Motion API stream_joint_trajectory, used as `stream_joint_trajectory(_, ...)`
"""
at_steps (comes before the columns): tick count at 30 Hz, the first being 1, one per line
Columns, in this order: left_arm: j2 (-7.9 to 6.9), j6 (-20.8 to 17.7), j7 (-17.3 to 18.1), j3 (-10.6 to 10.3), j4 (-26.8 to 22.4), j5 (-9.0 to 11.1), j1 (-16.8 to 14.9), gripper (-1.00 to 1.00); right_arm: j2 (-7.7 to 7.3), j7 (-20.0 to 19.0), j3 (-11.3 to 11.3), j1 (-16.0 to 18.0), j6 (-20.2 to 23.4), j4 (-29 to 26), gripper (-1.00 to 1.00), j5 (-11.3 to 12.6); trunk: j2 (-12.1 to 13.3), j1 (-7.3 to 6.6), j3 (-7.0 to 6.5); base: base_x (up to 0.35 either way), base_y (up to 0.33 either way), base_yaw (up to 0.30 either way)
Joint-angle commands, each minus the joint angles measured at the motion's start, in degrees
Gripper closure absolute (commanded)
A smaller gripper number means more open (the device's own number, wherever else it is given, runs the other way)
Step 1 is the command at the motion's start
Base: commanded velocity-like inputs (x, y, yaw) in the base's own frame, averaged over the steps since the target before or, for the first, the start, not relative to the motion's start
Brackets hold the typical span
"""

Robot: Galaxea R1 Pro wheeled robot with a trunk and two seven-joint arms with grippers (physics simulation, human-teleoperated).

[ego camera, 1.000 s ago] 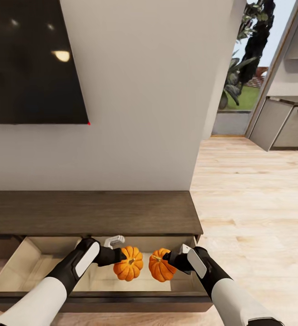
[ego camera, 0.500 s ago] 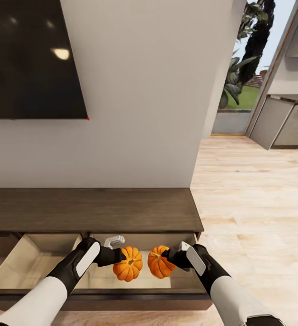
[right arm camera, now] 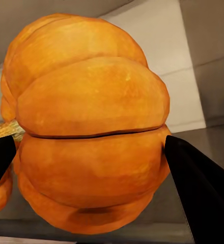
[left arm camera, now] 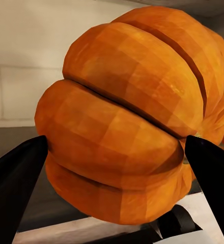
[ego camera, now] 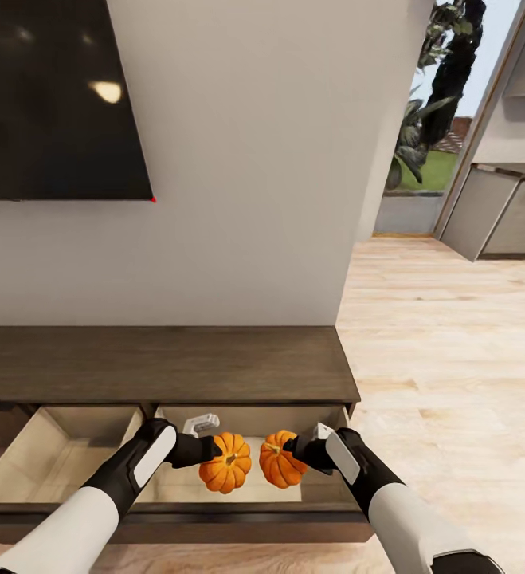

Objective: Place each of the two pumpkins and all three candles from the living room inside a cabinet in the living room (use any cabinet), then make sure every cabinet is closed, and position the cauldron so it is next to a table in the living room.

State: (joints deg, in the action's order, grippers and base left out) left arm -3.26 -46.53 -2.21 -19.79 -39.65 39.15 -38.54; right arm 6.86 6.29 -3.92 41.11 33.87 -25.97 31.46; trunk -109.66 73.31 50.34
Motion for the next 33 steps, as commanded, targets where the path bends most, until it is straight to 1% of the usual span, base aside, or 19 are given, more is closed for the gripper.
stream_joint_trajectory(1,-0.07,0.1,-0.3,-0.3,-0.1,0.3,0.0,1.00,-0.06,0.5,-0.4,0.0,0.1,-0.1,1.00,0.7,-0.4,0.22,0.23,0.000,0.000,0.000)
stream_joint_trajectory(4,-0.02,1.3,0.1,-0.2,0.0,-2.0,0.0,1.00,-0.08,0.6,-0.4,0.0,0.0,0.0,1.00,0.6,-1.6,0.88,0.77,0.000,0.000,0.000)
stream_joint_trajectory(5,-0.01,1.5,0.1,-0.2,0.0,-2.4,0.0,1.00,-0.09,0.6,-0.5,0.0,0.0,0.0,1.00,0.6,-2.0,1.10,0.95,0.000,0.000,0.000)
stream_joint_trajectory(8,0.01,1.8,0.2,-0.2,0.0,-2.9,0.0,1.00,-0.13,0.6,-0.5,0.0,-0.1,0.1,1.00,0.6,-3.2,1.76,1.49,0.000,0.000,0.000)
stream_joint_trajectory(16,0.01,2.1,0.3,-0.2,-0.1,-3.2,0.0,1.00,-0.18,0.6,-0.5,0.0,-0.7,0.1,1.00,0.6,-6.5,3.51,2.92,0.000,0.000,0.000)
stream_joint_trajectory(25,0.01,2.1,0.3,-0.2,-0.3,-3.2,0.0,1.00,-0.26,0.6,-0.4,0.0,-1.3,0.2,1.00,0.6,-6.5,3.51,2.92,0.001,0.000,0.000)
stream_joint_trajectory(33,0.00,2.1,0.3,-0.2,-0.3,-3.2,0.0,1.00,-0.25,0.6,-0.4,0.0,-1.3,0.2,1.00,0.6,-6.5,3.51,2.92,0.088,0.018,0.000)
